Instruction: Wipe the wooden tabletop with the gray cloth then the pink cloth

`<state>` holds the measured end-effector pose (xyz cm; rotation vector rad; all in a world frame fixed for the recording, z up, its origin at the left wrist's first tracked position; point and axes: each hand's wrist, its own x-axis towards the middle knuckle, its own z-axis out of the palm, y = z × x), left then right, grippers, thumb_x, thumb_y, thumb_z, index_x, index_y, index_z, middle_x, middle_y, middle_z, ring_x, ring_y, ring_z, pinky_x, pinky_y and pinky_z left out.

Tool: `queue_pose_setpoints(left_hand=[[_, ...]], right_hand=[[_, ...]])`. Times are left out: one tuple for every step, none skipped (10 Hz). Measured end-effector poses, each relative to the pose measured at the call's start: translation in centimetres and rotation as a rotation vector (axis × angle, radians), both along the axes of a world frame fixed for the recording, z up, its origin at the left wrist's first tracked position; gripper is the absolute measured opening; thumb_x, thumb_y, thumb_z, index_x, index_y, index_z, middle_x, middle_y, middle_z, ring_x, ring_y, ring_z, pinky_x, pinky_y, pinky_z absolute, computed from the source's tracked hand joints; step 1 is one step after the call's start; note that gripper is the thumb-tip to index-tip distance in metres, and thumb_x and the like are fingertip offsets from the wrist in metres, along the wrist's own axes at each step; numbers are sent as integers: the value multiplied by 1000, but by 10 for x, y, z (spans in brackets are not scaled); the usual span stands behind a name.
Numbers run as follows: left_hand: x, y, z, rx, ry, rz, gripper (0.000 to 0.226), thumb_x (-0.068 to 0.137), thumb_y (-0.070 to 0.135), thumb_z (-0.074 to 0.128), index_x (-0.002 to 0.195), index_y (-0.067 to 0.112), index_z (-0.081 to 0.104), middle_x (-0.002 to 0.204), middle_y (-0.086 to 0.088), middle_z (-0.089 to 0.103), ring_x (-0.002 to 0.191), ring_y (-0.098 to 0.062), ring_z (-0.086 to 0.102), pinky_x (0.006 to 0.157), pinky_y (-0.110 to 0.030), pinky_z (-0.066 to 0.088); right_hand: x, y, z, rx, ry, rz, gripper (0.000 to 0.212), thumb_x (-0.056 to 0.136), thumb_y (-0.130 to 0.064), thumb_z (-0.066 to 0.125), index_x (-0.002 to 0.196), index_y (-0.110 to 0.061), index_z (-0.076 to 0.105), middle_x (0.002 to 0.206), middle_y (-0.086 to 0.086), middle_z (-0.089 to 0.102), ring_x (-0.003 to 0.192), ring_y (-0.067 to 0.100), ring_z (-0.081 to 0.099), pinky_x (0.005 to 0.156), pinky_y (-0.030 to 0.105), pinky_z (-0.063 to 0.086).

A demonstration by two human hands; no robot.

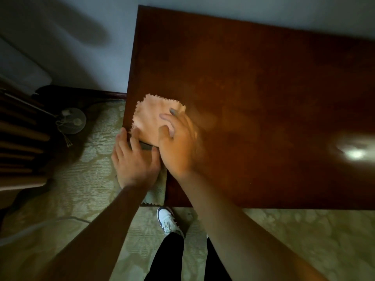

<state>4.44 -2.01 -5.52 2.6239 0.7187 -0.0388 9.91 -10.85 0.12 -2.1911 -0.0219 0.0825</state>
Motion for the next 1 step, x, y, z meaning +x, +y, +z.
queue_pose_setpoints(left_hand=[[3,-1,13,-82,17,78,71,88,44,58,149,14,37,158,-16,27,148,-35,22,121,-53,12]], right_hand=[[-10,-30,20,131,155,50,27,100,-20,54,118,-20,74,111,-14,71,108,8,61,93,32,51]])
